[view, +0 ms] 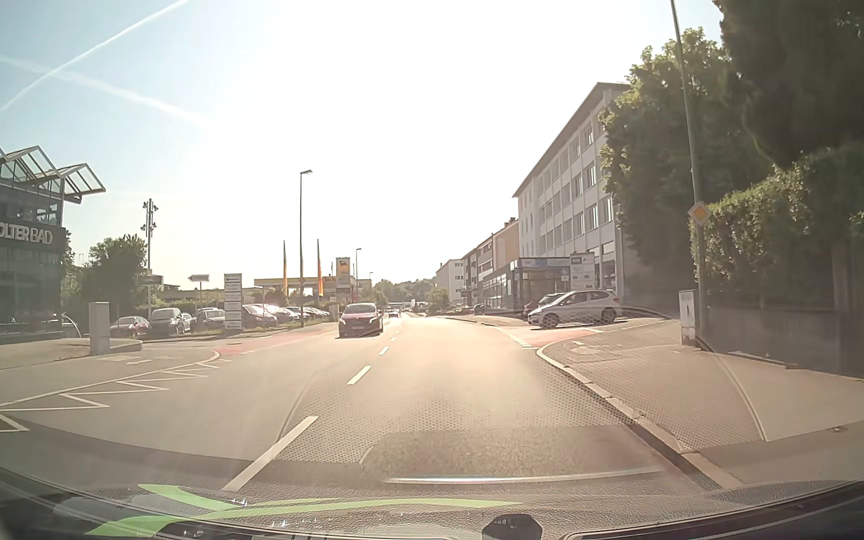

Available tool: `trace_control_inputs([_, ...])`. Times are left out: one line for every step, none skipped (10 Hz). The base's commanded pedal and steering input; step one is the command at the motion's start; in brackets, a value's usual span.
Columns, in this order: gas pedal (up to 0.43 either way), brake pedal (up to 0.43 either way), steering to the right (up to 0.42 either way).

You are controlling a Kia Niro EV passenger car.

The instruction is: Follow the waypoints while adhering to traffic rules and regulations

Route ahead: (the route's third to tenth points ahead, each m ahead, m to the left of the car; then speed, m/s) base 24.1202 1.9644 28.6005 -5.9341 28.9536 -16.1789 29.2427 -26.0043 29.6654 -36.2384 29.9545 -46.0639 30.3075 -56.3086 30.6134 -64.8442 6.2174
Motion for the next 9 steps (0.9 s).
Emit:
trace_control_inputs([0.000, 0.134, 0.001])
trace_control_inputs([0.000, 0.134, 0.001])
trace_control_inputs([0.000, 0.140, 0.000])
trace_control_inputs([0.000, 0.140, 0.000])
trace_control_inputs([0.000, 0.140, 0.000])
trace_control_inputs([0.000, 0.140, -0.001])
trace_control_inputs([0.000, 0.134, -0.001])
trace_control_inputs([0.000, 0.128, -0.001])
trace_control_inputs([0.000, 0.128, -0.001])
